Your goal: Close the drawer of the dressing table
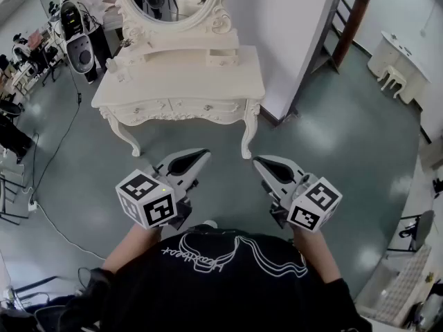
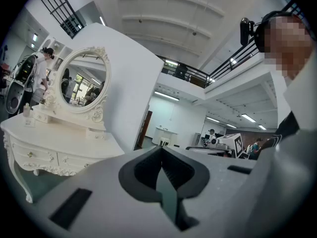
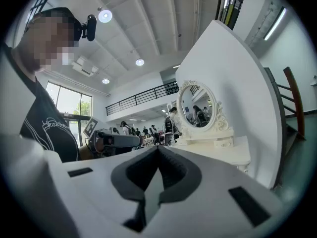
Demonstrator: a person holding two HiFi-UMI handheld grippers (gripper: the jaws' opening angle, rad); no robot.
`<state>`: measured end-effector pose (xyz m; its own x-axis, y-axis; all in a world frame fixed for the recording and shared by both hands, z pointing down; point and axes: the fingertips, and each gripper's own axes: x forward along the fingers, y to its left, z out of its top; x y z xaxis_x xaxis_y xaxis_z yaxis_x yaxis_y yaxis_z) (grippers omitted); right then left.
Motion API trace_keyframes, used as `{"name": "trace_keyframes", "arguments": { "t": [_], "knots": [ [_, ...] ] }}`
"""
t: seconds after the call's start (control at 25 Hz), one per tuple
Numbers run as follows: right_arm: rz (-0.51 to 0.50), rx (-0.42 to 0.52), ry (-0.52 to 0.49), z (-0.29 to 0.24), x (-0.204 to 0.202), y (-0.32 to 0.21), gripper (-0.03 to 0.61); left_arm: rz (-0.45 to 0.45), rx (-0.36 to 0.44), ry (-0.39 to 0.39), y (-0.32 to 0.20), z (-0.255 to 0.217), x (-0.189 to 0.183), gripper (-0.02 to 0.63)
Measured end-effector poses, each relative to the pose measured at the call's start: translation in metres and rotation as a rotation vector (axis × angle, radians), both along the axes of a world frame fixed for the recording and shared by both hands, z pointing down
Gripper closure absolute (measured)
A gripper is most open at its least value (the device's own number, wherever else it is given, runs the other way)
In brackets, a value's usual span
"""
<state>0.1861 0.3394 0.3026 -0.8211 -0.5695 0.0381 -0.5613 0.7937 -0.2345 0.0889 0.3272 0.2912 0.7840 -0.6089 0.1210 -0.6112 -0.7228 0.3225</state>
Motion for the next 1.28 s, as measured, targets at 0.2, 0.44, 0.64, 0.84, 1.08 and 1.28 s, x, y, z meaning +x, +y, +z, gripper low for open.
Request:
{"name": "trace_keyframes", "arguments": {
  "t": [0.2,0.44,0.64,0.84,1.08,1.28],
  "knots": [
    [-0.015,-0.025,-0.046,0.000,0.005,-0.005,0.577,-0.011,-0.012,0.003,-0.008,0.002,0.003,0.609],
    [0.001,-0.003,0.003,0.005,0.006,-0.017,0.577,-0.012,-0.026,-0.011,-0.020,0.009,0.003,0.609],
    [0.074,0.028,0.022,0.009,0.009,-0.039,0.405,-0.038,-0.036,-0.002,-0.034,0.015,-0.008,0.609],
    [0.103,0.035,0.049,0.019,0.003,-0.067,0.329,-0.050,-0.045,0.006,-0.054,0.023,-0.019,0.609],
    [0.125,-0.016,0.091,0.040,-0.014,-0.117,0.322,-0.057,-0.061,0.025,-0.099,0.035,-0.043,0.609],
    [0.147,-0.060,0.110,0.056,-0.037,-0.178,0.324,-0.046,-0.097,0.039,-0.163,0.051,-0.069,0.609]
  ]
}}
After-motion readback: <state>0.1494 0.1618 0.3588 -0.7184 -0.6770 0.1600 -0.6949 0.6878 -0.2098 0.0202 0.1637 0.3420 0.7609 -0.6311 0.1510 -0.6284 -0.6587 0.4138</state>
